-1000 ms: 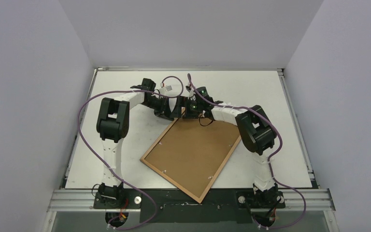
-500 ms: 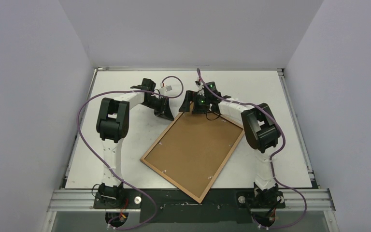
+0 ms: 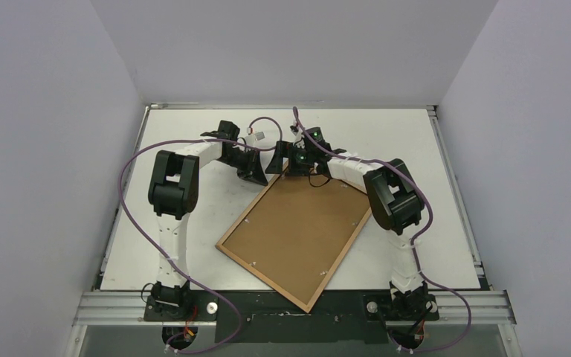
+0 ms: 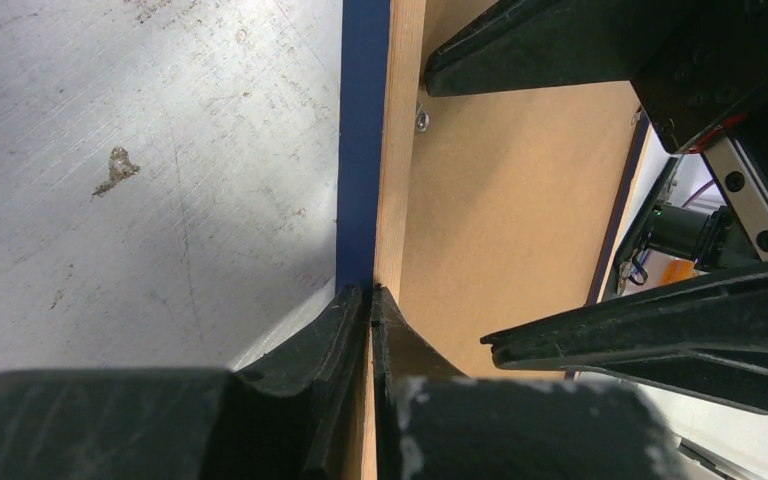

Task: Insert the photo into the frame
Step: Install the photo frame at the center of the board.

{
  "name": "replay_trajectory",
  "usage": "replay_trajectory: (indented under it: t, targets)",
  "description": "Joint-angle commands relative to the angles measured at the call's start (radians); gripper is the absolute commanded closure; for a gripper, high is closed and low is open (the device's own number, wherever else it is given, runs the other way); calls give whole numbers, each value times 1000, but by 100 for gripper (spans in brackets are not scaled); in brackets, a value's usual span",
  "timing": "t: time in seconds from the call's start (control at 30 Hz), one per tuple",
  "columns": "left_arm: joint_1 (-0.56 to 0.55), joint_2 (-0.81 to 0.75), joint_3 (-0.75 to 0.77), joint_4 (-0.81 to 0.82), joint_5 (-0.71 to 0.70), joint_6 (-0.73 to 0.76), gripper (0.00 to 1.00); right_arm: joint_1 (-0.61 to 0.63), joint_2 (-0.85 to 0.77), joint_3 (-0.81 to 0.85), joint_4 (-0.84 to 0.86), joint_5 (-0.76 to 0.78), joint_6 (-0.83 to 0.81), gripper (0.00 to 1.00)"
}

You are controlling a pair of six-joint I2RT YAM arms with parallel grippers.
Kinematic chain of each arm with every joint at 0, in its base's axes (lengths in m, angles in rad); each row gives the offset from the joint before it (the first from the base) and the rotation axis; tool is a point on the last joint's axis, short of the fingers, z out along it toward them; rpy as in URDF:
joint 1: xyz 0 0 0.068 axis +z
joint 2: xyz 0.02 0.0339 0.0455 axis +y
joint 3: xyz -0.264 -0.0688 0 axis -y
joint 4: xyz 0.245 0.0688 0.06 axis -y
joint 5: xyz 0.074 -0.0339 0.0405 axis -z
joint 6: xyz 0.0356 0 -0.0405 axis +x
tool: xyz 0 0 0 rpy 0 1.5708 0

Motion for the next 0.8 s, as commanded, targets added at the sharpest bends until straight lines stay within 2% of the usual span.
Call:
replay_trajectory:
  t: [0.0, 0.4, 0.77]
  targets:
    - [-7, -15, -24, -2, -85, 37, 96, 10, 5, 15, 57, -21, 20, 9]
    - [-6, -15, -18, 0, -85, 36, 96, 18, 2, -33, 133, -77, 110, 8]
    - [-6, -22, -23, 0, -86, 36, 96, 1, -24, -27, 111, -68, 86, 7]
